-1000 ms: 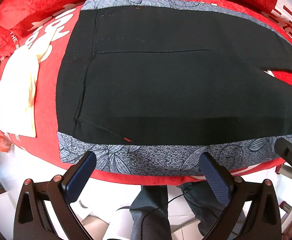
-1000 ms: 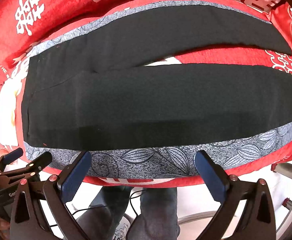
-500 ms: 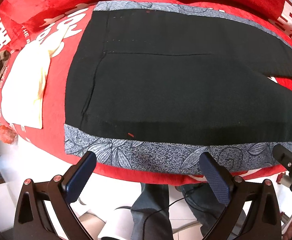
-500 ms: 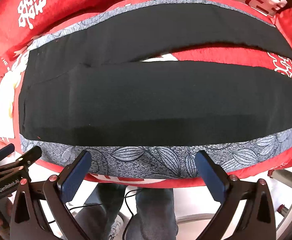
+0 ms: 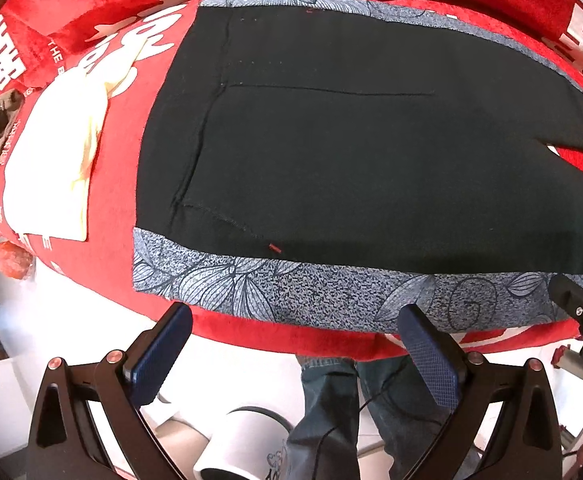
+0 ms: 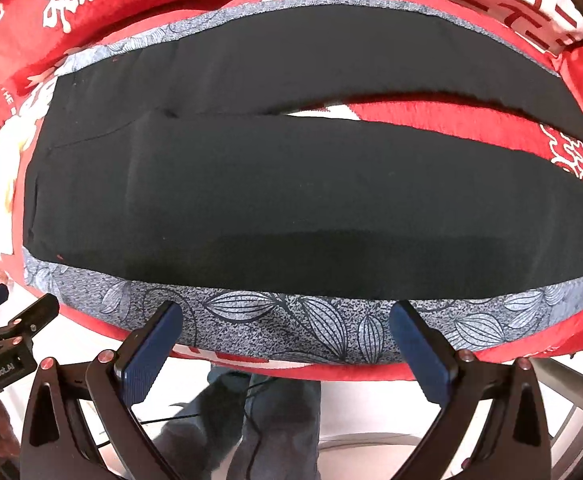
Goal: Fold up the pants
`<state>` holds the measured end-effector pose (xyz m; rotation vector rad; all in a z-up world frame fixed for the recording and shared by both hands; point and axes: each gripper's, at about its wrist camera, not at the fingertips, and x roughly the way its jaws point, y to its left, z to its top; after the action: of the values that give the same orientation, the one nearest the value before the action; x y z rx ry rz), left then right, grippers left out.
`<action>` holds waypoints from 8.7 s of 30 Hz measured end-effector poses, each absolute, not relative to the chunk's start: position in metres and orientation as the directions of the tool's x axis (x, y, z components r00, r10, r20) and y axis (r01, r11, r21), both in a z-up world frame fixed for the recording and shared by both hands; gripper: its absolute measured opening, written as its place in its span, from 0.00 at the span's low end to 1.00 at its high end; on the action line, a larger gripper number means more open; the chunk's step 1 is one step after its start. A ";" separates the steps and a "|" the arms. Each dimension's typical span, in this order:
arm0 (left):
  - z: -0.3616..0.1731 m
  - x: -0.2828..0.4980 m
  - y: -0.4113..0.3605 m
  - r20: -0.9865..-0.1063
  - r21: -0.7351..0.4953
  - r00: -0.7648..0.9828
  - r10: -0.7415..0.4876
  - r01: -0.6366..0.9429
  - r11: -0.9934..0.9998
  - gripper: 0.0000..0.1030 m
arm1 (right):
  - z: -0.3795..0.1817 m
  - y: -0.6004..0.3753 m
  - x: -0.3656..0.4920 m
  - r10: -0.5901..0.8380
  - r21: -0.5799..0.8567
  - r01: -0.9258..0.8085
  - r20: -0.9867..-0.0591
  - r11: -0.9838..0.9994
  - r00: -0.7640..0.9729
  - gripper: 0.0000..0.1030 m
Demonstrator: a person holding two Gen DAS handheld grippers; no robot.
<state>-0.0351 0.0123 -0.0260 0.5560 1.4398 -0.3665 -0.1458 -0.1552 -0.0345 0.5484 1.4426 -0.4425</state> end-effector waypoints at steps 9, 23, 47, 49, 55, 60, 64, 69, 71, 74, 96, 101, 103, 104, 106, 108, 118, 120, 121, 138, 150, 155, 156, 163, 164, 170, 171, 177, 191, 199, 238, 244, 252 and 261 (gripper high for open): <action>-0.031 -0.024 0.024 -0.992 0.116 0.115 0.060 0.572 0.812 1.00 | -0.035 -0.146 -0.143 -0.013 0.036 0.595 -0.997 0.803 0.079 1.00; -0.034 -0.017 0.039 -0.992 0.104 0.118 0.042 0.591 0.800 1.00 | -0.028 -0.132 -0.153 -0.044 0.013 0.620 -0.996 0.785 0.077 1.00; -0.067 0.004 0.132 -0.944 -0.325 -0.066 -0.323 0.363 0.874 1.00 | -0.102 -0.079 -0.183 0.524 0.705 0.617 -0.694 0.350 0.494 0.77; -0.070 0.001 0.134 -0.939 -0.338 -0.070 -0.336 0.354 0.872 1.00 | -0.116 -0.083 -0.187 0.520 0.745 0.608 -0.647 0.275 0.558 0.76; -0.075 -0.006 0.130 -0.914 -0.404 -0.117 -0.387 0.323 0.856 1.00 | -0.138 -0.097 -0.191 0.532 0.818 0.573 -0.502 0.037 0.682 0.10; -0.067 0.009 0.127 -0.863 -0.505 -0.103 -0.494 0.199 0.840 1.00 | -0.092 -0.100 -0.191 0.549 0.879 0.471 -0.433 0.081 0.714 0.10; -0.074 0.033 0.126 -0.820 -0.572 -0.065 -0.569 0.068 0.817 0.58 | -0.074 -0.103 -0.190 0.567 0.893 0.438 -0.413 0.100 0.713 0.10; -0.075 0.037 0.118 -0.831 -0.557 -0.074 -0.552 0.146 0.818 0.36 | -0.095 -0.109 -0.194 0.578 0.863 0.492 -0.461 0.115 0.674 0.22; -0.070 0.039 0.118 -0.837 -0.546 -0.081 -0.541 0.180 0.818 0.36 | -0.108 -0.118 -0.209 0.546 0.845 0.520 -0.496 0.125 0.676 0.45; -0.068 0.040 0.118 -0.843 -0.538 -0.095 -0.530 0.197 0.820 0.36 | -0.123 -0.131 -0.235 0.497 0.833 0.546 -0.513 0.091 0.700 0.56; 0.015 0.151 -0.001 -0.880 -0.448 0.050 -0.473 0.250 0.859 0.26 | -0.004 -0.296 -0.094 0.576 0.801 0.484 -0.593 0.351 0.563 0.09; -0.032 0.212 -0.064 -0.923 -0.346 0.062 -0.381 0.302 0.888 0.27 | -0.045 -0.342 -0.014 0.608 0.741 0.502 -0.663 0.447 0.436 0.11; -0.057 0.227 -0.076 -0.943 -0.301 0.045 -0.329 0.309 0.902 0.27 | -0.073 -0.352 0.011 0.605 0.704 0.513 -0.700 0.492 0.380 0.11; -0.069 0.231 -0.082 -0.950 -0.283 0.042 -0.311 0.313 0.907 0.27 | -0.089 -0.356 0.019 0.612 0.693 0.521 -0.707 0.499 0.354 0.11; -0.073 0.234 -0.086 -0.947 -0.284 0.057 -0.316 0.314 0.906 0.27 | -0.117 -0.364 0.028 0.629 0.692 0.541 -0.700 0.478 0.339 0.12; -0.066 0.233 -0.086 -0.952 -0.275 0.040 -0.302 0.313 0.909 0.27 | -0.125 -0.373 0.030 0.656 0.724 0.557 -0.656 0.406 0.374 0.13; 0.017 0.196 -0.054 -0.961 -0.118 0.189 -0.203 0.384 0.916 0.56 | -0.015 -0.327 0.020 0.577 0.671 0.282 -0.737 0.686 0.353 0.80; 0.009 0.199 -0.058 -0.965 -0.103 0.184 -0.185 0.380 0.919 0.56 | -0.017 -0.309 0.027 0.564 0.635 0.242 -0.768 0.734 0.303 0.62; 0.000 0.201 -0.065 -0.967 -0.094 0.184 -0.175 0.384 0.919 0.56 | -0.024 -0.304 0.030 0.559 0.619 0.234 -0.782 0.750 0.275 0.53; -0.041 0.169 -0.108 -0.979 0.119 0.203 0.026 0.457 0.881 0.56 | -0.039 -0.337 0.030 0.380 0.479 0.366 -0.871 0.798 0.312 0.46; -0.036 0.055 -0.170 -0.995 0.035 0.094 -0.025 0.589 0.807 0.56 | -0.035 -0.343 -0.109 0.399 0.495 0.593 -0.867 0.634 0.298 0.47; -0.030 0.010 -0.197 -0.994 0.009 0.085 -0.072 0.703 0.711 0.56 | -0.032 -0.340 -0.170 0.379 0.532 0.668 -0.845 0.521 0.377 0.54; -0.029 0.005 -0.199 -0.994 0.003 0.079 -0.075 0.710 0.704 0.56 | -0.032 -0.339 -0.187 0.377 0.548 0.686 -0.834 0.479 0.403 0.57; -0.023 -0.051 -0.205 -0.992 -0.069 0.019 -0.128 0.761 0.645 0.56 | -0.031 -0.313 -0.289 0.291 0.541 0.771 -0.838 0.336 0.462 0.63; -0.024 -0.054 -0.204 -0.991 -0.083 0.004 -0.134 0.764 0.639 0.56 | -0.031 -0.309 -0.302 0.276 0.542 0.777 -0.838 0.319 0.471 0.63; -0.015 -0.095 -0.219 -0.977 -0.179 -0.080 -0.199 0.815 0.552 0.56 | -0.039 -0.298 -0.382 0.190 0.492 0.844 -0.868 0.215 0.458 0.63; -0.015 -0.100 -0.224 -0.974 -0.191 -0.091 -0.207 0.820 0.539 0.56 | -0.041 -0.299 -0.393 0.176 0.485 0.850 -0.872 0.204 0.456 0.63; -0.046 -0.128 -0.262 -0.950 -0.309 -0.230 -0.213 0.803 0.509 0.56 | -0.057 -0.312 -0.433 0.145 0.443 0.880 -0.895 0.172 0.423 0.63; -0.061 -0.157 -0.301 -0.909 -0.415 -0.359 -0.210 0.757 0.505 0.56 | -0.082 -0.343 -0.436 0.274 0.656 0.742 -0.745 0.138 0.608 0.38; -0.046 -0.155 -0.316 -0.877 -0.481 -0.388 -0.284 0.712 0.511 0.07 | -0.040 -0.365 -0.420 0.285 0.698 0.691 -0.712 0.189 0.642 0.03; -0.067 -0.034 -0.392 -0.986 0.097 0.163 -0.035 0.729 0.677 0.07 | 0.016 -0.672 -0.245 0.212 0.558 0.623 -0.813 0.548 0.542 0.76; -0.072 -0.033 -0.397 -0.980 0.132 0.198 -0.027 0.743 0.656 0.07 | 0.032 -0.664 -0.262 0.069 0.392 0.697 -0.894 0.600 0.443 0.76; -0.067 -0.038 -0.406 -0.984 0.107 0.174 -0.030 0.722 0.683 0.07 | 0.035 -0.623 -0.311 0.110 0.420 0.748 -0.897 0.515 0.428 0.76; -0.060 -0.057 -0.411 -0.981 0.106 0.188 -0.051 0.733 0.672 0.07 | -0.056 -0.616 -0.359 0.093 0.441 0.882 -0.897 0.166 0.431 0.13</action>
<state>-0.0575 -0.4113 -0.0605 0.6579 1.2747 -0.6105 -0.3588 -0.6155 -0.0557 1.2931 0.9881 -0.7174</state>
